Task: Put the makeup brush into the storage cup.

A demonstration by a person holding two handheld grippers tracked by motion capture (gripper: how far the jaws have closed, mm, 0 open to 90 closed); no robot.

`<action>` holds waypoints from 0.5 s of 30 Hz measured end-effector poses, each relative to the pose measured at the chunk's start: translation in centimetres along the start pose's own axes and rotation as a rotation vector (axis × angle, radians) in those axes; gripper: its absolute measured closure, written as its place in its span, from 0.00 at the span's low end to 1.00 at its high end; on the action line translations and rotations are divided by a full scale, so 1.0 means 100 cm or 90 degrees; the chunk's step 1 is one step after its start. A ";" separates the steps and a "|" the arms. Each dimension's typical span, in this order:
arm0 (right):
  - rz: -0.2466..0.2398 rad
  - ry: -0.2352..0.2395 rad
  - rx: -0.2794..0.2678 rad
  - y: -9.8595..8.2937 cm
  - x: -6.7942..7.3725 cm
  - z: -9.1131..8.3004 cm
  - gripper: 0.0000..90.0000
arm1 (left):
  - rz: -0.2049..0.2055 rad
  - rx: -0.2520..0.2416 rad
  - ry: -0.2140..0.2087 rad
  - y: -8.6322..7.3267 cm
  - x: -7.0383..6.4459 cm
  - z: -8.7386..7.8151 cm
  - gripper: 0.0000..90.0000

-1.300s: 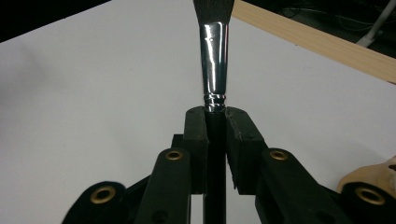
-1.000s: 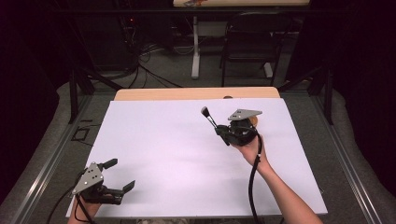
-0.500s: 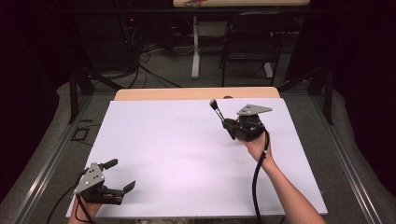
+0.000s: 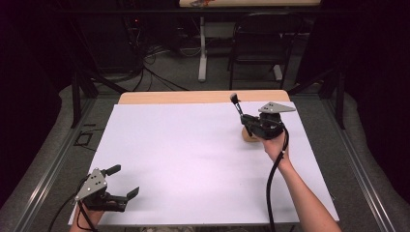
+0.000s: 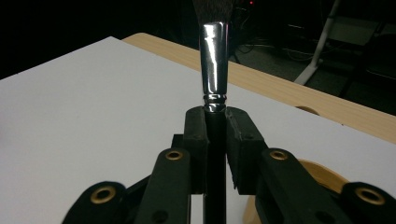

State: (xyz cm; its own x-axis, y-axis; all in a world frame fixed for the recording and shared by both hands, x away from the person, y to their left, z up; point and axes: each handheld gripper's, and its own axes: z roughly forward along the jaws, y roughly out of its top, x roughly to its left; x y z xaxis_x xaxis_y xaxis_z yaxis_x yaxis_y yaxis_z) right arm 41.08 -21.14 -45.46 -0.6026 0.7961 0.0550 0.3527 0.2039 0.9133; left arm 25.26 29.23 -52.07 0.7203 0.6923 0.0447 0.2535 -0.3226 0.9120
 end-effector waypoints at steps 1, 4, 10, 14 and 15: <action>0.000 0.000 0.000 0.000 0.000 0.000 0.88 | 0.001 0.002 0.000 0.000 -0.001 0.001 0.00; 0.007 -0.010 -0.011 0.000 -0.007 -0.003 0.88 | 0.005 0.006 0.000 0.000 -0.002 0.001 0.00; 0.012 -0.023 -0.027 0.003 -0.014 -0.008 0.88 | 0.000 0.002 0.001 0.000 0.000 -0.001 0.01; 0.012 -0.033 -0.033 0.002 -0.017 -0.008 0.88 | 0.005 0.004 -0.001 0.000 -0.001 0.000 0.01; 0.012 -0.034 -0.032 0.002 -0.018 -0.008 0.88 | 0.006 0.005 -0.001 0.000 -0.001 0.000 0.00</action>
State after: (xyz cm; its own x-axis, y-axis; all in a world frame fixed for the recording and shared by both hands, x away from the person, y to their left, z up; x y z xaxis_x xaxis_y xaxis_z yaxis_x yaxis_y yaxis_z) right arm 41.68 -23.01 -45.05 -0.5572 0.8287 0.0522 0.3268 0.1611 0.9313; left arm 25.17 29.13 -52.07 0.7237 0.6881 0.0520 0.2519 -0.3336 0.9085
